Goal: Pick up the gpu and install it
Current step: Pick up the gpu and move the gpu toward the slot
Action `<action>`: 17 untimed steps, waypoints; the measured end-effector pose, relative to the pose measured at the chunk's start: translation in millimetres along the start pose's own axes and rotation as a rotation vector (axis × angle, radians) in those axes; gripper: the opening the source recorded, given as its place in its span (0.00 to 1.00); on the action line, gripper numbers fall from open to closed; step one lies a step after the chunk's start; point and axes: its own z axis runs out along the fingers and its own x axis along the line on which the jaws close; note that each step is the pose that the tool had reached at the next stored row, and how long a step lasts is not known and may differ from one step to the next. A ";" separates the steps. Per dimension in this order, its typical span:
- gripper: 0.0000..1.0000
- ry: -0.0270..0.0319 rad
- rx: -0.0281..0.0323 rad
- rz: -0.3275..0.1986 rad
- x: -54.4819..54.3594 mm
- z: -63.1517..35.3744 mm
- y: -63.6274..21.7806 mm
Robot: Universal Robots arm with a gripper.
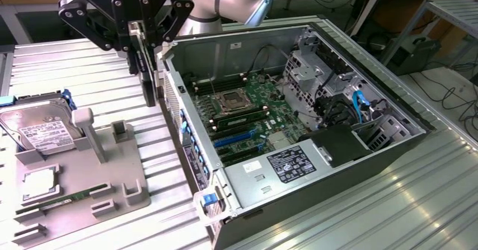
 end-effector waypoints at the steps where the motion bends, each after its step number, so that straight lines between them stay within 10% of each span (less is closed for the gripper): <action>1: 0.27 -0.0001 0.0000 0.000 -0.2 0.0 0.0; 17: 0.27 0.0000 -0.0001 0.000 -6.8 0.3 0.0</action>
